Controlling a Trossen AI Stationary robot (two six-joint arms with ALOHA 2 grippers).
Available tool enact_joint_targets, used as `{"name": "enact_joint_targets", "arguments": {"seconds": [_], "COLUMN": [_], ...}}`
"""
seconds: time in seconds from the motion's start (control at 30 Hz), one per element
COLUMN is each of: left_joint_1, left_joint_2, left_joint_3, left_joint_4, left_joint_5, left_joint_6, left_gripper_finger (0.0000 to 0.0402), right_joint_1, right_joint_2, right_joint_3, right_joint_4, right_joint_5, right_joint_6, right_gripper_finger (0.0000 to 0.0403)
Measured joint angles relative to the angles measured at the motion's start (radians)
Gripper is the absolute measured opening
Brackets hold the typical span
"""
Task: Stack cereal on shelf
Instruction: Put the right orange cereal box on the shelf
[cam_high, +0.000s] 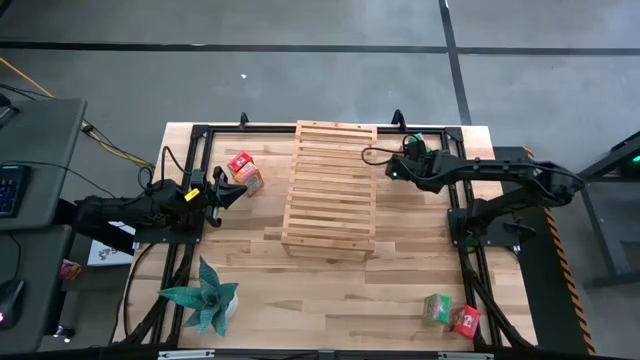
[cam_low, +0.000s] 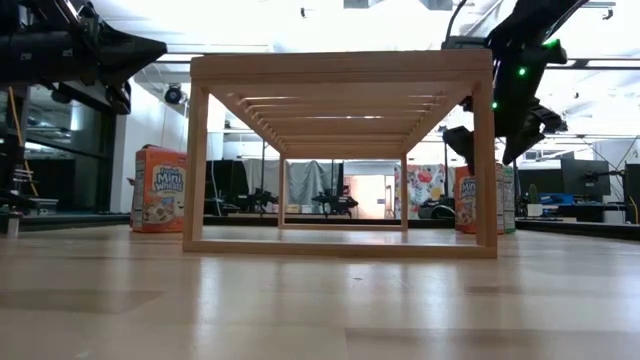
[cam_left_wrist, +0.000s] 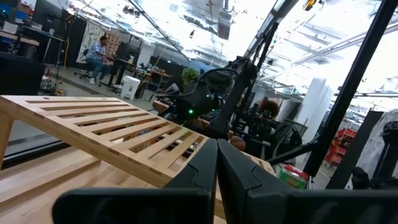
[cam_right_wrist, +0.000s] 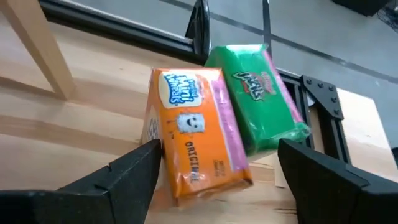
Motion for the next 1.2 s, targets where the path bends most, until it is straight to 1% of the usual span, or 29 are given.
{"name": "enact_joint_targets", "arguments": {"seconds": [0.2, 0.37, 0.57, 0.83, 0.93, 1.07, 1.2], "left_joint_1": [0.0, 0.0, 0.0, 0.0, 0.0, 0.0, 0.0], "left_joint_2": [0.0, 0.0, 0.0, 0.0, 0.0, 0.0, 0.0], "left_joint_3": [0.0, 0.0, 0.0, 0.0, 0.0, 0.0, 0.0], "left_joint_4": [0.0, 0.0, 0.0, 0.0, 0.0, 0.0, 0.0], "left_joint_5": [0.0, 0.0, 0.0, 0.0, 0.0, 0.0, 0.0], "left_joint_6": [0.0, 0.0, 0.0, 0.0, 0.0, 0.0, 0.0], "left_gripper_finger": [0.0003, 0.0003, 0.0003, 0.0003, 0.0003, 0.0003, 0.0003], "right_joint_1": [-0.033, -0.034, -0.034, -0.034, -0.033, -0.024, 0.007], "right_joint_2": [0.02, 0.021, 0.021, 0.019, 0.009, -0.039, -0.121], "right_joint_3": [0.002, 0.002, 0.001, 0.002, 0.002, 0.001, 0.001], "right_joint_4": [0.051, 0.063, 0.063, 0.036, 0.026, -0.007, -0.066], "right_joint_5": [-0.061, -0.096, -0.117, -0.122, -0.144, -0.225, -0.353], "right_joint_6": [-0.06, -0.067, -0.067, -0.066, -0.067, -0.1, -0.129], "right_gripper_finger": [0.0313, 0.0292, 0.0246, 0.0167, 0.0145, 0.0138, 0.0139]}}
